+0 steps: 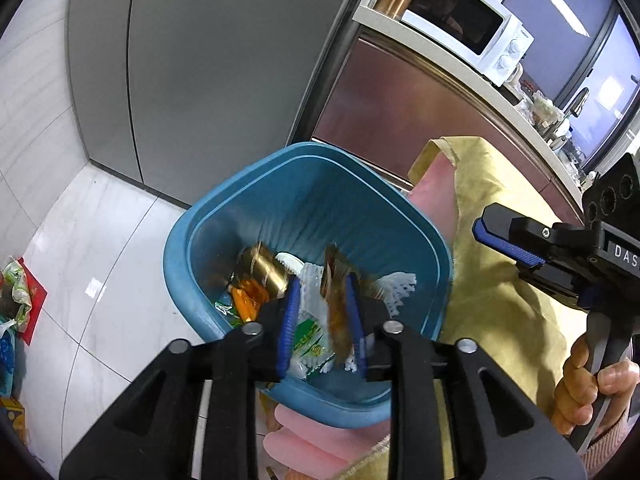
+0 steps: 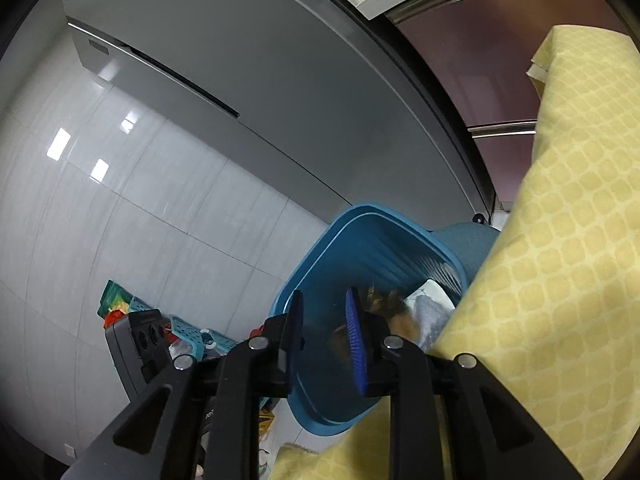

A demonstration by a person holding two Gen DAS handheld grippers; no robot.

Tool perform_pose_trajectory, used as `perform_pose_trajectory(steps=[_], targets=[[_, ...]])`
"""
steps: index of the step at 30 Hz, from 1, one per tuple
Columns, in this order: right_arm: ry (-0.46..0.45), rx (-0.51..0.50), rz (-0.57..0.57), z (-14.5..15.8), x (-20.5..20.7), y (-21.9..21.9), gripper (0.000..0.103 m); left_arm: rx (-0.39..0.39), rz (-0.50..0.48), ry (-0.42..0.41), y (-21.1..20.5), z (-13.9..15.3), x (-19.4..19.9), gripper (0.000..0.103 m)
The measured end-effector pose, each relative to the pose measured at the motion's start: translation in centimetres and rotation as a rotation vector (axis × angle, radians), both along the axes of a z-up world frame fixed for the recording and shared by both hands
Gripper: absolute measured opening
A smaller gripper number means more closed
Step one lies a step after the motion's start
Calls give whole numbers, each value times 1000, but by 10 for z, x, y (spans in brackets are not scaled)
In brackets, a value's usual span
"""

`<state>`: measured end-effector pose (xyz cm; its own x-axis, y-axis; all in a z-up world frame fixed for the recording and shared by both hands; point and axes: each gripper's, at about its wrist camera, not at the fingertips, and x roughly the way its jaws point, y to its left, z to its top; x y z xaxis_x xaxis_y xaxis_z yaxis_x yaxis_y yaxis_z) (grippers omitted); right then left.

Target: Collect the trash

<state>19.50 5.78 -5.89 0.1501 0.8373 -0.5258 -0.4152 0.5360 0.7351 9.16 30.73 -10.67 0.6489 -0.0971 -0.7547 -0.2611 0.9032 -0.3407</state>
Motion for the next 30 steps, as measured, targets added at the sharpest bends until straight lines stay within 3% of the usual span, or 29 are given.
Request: perform_pose_trajectory(steps=[5,8,12,16,23,30], targets=[[-30,-8,-9,8,-7,-13,32,14,-25,-36,-11,11,-6,40],[-86,-29,-20,19,-18,-28,44,36,-61,-85,-25,25,-12,49],[-191,-71,-57,36,-40,-55,57,74,-107,-154,-49,43,-25,80],[-313,-138,-126,50,-69,-90,71,122,-162,-217,-82,61,-37,97],[-495,-263,-330,60,-118,-165,96,164,-218,-313,-143,81,-53,97],[-589,-395,-567,60,-159,-227,96,244,-263,-396,-205,94,-69,97]])
